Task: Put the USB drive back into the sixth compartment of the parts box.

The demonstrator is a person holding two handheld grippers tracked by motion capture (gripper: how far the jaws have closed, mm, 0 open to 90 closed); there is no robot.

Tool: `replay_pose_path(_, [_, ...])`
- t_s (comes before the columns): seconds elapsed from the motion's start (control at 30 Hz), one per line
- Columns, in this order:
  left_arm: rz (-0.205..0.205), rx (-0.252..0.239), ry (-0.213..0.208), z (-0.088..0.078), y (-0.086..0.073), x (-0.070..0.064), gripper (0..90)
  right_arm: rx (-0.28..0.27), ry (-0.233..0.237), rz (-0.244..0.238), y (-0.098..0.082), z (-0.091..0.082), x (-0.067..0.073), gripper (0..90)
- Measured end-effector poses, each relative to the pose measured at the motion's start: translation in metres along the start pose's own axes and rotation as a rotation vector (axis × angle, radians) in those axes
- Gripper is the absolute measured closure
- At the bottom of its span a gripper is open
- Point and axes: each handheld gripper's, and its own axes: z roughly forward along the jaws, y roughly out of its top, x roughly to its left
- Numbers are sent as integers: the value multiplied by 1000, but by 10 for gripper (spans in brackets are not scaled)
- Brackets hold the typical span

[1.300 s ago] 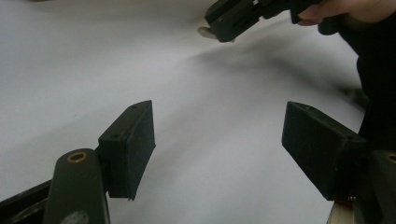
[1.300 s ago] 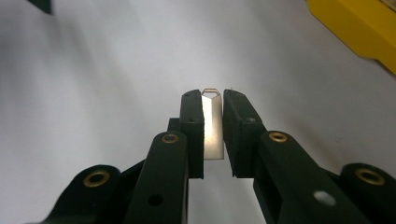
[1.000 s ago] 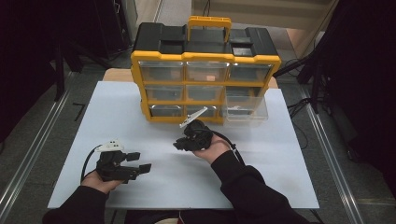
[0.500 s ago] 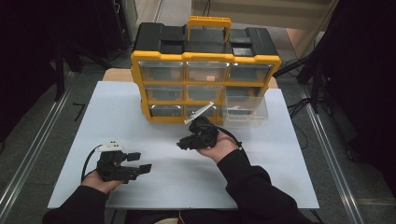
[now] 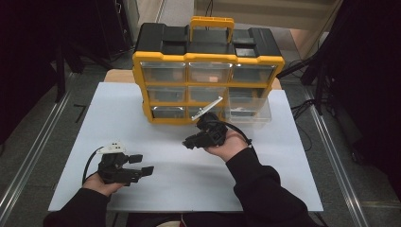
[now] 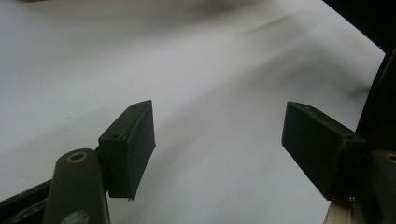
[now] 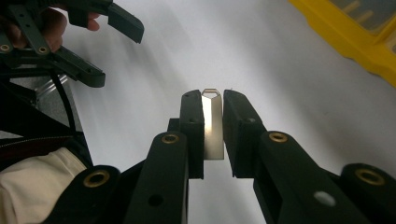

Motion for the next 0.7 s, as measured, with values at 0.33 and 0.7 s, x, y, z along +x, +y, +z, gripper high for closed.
replay_pose_path(0.33, [1, 6, -2, 0, 0, 0, 268, -4, -5, 11, 1, -8, 1, 763])
replay_pose_path(0.7, [1, 5, 0, 0, 0, 0, 268, -34, -3, 22, 2, -29, 1, 763])
